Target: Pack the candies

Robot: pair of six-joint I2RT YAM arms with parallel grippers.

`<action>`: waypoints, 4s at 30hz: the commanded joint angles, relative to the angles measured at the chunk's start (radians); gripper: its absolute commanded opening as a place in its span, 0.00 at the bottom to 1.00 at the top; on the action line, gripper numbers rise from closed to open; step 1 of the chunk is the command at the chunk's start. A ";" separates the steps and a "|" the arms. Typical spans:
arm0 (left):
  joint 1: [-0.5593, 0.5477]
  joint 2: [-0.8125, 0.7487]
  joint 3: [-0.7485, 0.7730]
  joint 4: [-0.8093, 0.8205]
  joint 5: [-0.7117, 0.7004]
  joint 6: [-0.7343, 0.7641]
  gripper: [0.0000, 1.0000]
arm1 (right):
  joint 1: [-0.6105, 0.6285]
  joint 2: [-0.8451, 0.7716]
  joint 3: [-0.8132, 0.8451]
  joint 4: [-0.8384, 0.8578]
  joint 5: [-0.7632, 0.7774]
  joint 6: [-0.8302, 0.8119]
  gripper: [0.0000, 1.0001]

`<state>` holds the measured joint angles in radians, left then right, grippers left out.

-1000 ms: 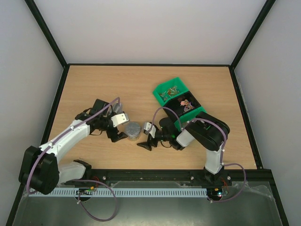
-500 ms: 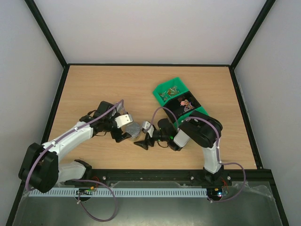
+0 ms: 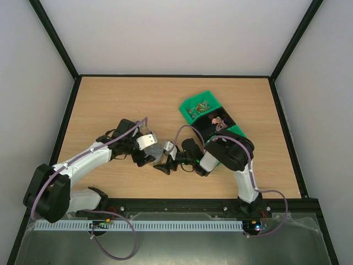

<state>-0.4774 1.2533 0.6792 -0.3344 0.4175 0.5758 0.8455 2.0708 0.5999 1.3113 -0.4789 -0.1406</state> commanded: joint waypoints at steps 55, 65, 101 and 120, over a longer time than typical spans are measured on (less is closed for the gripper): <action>-0.049 -0.028 -0.118 0.102 0.018 0.049 1.00 | 0.021 0.053 -0.006 0.068 -0.021 0.030 0.68; -0.028 -0.014 -0.117 0.108 0.009 0.051 0.99 | 0.020 0.046 -0.019 0.068 -0.026 0.007 0.61; -0.017 -0.100 -0.152 0.235 -0.039 -0.175 1.00 | 0.021 0.046 -0.010 0.066 0.205 0.171 0.47; -0.035 0.007 -0.113 0.311 -0.122 -0.194 0.99 | 0.023 0.038 -0.015 0.053 0.230 0.164 0.46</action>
<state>-0.5102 1.2457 0.5377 -0.0399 0.3012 0.3916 0.8658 2.1002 0.5957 1.4006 -0.2646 0.0010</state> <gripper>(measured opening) 0.994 0.782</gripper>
